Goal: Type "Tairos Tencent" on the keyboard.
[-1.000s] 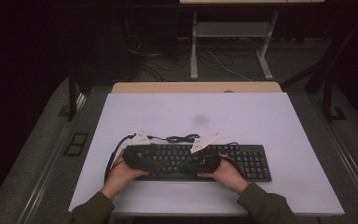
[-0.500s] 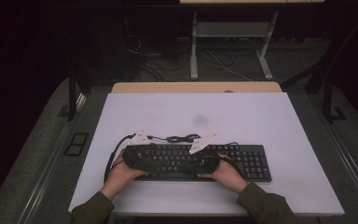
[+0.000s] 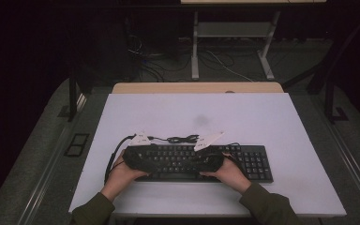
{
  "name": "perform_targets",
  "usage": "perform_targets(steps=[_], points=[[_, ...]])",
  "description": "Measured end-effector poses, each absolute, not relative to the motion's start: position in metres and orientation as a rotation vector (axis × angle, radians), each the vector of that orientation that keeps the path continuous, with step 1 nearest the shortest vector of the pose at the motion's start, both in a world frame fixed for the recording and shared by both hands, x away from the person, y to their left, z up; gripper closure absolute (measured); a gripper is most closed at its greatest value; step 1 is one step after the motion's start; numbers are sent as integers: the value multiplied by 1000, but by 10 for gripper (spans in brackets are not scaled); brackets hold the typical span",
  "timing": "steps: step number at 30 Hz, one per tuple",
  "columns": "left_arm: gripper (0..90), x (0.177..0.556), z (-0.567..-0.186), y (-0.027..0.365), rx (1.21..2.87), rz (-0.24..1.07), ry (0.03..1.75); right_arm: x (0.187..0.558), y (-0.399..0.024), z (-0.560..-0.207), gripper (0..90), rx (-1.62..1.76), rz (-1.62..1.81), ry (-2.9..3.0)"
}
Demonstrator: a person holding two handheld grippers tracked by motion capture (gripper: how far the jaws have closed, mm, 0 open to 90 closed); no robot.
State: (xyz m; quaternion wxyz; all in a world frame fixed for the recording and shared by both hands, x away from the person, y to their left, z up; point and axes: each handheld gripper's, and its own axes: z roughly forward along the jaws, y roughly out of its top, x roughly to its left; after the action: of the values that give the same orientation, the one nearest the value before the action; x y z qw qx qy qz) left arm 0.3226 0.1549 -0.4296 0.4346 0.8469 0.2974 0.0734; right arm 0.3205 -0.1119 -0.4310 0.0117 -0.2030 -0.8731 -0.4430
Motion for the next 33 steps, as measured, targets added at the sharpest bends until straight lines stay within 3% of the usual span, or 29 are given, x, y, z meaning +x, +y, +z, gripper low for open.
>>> perform_targets(steps=[8,11,17,24,33], points=[[144,323,-429,156,2112,185,736,324,-119,-428,728,-671,-1428,-2697],[145,322,-428,156,2105,183,738,325,-123,-427,639,-696,-1442,-2695],[180,319,-425,156,2097,176,720,329,-129,-428,379,-740,-1487,-2701],[379,311,-419,154,2092,173,674,334,-134,-432,228,-803,-1515,-2706],[759,304,-421,151,2124,99,634,337,-139,-432,207,-844,-1542,-2689]])
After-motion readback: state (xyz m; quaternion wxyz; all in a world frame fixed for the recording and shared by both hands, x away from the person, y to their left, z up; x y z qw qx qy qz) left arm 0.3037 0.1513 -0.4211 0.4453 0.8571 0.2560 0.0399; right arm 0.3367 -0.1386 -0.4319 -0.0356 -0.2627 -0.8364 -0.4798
